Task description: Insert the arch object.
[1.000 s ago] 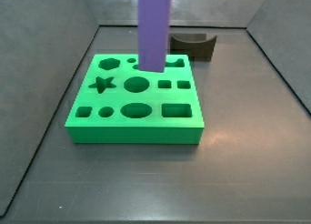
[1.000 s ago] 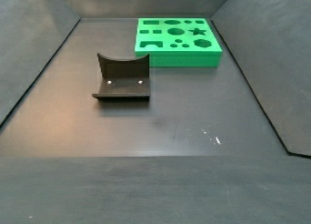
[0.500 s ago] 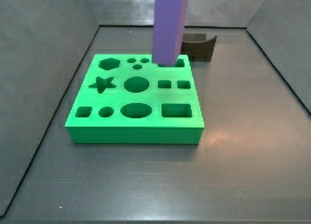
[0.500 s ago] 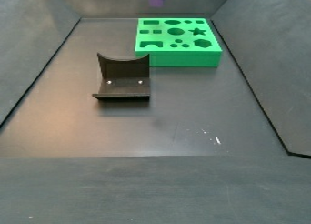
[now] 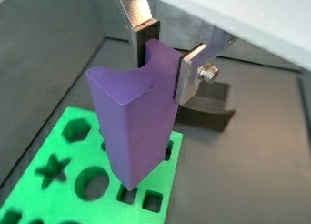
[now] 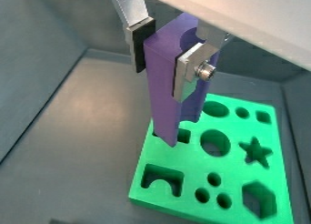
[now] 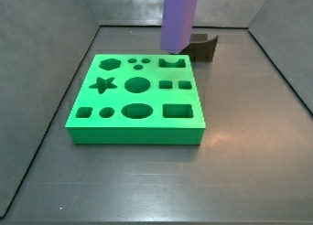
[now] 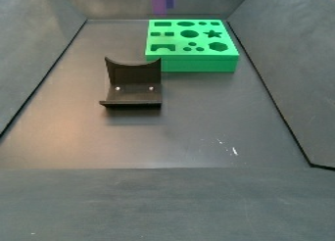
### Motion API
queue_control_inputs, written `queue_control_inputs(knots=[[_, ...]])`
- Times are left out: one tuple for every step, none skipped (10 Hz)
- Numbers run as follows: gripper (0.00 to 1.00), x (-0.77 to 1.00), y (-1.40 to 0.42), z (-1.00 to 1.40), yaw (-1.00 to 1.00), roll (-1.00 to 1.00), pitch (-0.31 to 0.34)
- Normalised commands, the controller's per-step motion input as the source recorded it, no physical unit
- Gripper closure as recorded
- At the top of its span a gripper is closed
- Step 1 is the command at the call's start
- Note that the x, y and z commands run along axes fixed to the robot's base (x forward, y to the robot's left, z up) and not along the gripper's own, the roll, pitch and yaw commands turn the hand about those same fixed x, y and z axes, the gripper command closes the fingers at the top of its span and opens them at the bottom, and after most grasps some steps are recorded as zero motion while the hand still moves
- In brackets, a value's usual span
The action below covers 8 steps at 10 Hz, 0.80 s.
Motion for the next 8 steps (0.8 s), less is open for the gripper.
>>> queue_control_inputs(knots=[[1.00,0.03,0.02,0.00,-0.96,0.10,-0.009],[1.00,0.01,0.02,-0.09,-0.84,0.23,0.000],[1.00,0.02,0.01,-0.09,-0.85,0.23,0.000],[1.00,0.01,0.00,-0.04,-0.89,0.20,-0.009],[1.00,0.07,0.00,-0.24,-0.95,0.17,-0.034],[1.00,0.08,0.00,-0.29,-0.95,0.15,-0.027],[1.00,0.08,0.00,-0.29,-0.98,0.14,-0.026],[1.00,0.03,0.00,-0.35,-1.00,0.08,-0.021]])
